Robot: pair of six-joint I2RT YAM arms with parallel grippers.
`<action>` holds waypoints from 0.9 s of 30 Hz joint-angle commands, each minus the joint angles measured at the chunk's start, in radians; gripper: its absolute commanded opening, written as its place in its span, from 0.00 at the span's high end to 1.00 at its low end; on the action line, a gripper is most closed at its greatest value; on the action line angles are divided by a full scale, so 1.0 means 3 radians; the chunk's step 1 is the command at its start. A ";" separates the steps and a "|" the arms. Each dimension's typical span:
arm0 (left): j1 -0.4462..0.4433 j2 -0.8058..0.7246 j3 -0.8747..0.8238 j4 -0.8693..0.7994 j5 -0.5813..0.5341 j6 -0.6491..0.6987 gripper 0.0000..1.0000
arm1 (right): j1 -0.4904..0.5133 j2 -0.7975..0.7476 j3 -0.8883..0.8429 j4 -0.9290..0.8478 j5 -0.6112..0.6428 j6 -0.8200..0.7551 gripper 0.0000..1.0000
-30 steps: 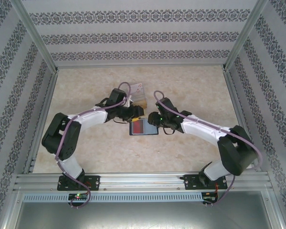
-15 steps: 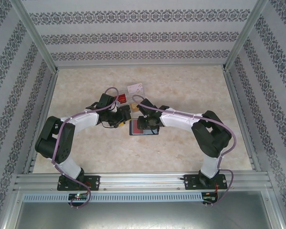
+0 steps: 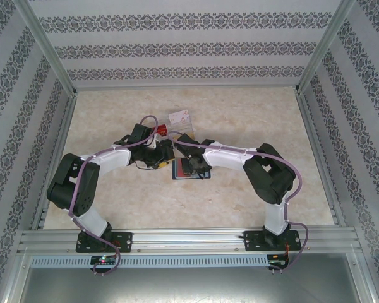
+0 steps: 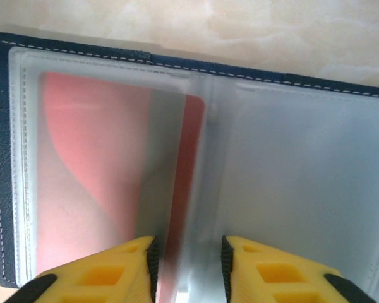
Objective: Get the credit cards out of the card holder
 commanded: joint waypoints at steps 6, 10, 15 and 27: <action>-0.0159 0.0207 0.0113 0.0044 0.0160 0.0079 0.65 | 0.0013 0.0140 -0.0060 -0.0136 0.0156 -0.0012 0.71; -0.0214 0.0299 0.0217 -0.0065 0.0132 0.0131 0.68 | 0.0019 0.0129 -0.0086 -0.0097 0.0140 -0.0014 0.71; -0.0250 0.0407 0.0300 -0.0188 0.0066 0.0169 0.68 | 0.0008 0.0119 -0.0105 -0.0070 0.0124 -0.0007 0.72; -0.0263 0.0523 0.0383 -0.0396 -0.0092 0.0259 0.69 | -0.0004 0.0111 -0.0136 -0.0050 0.0121 -0.0008 0.72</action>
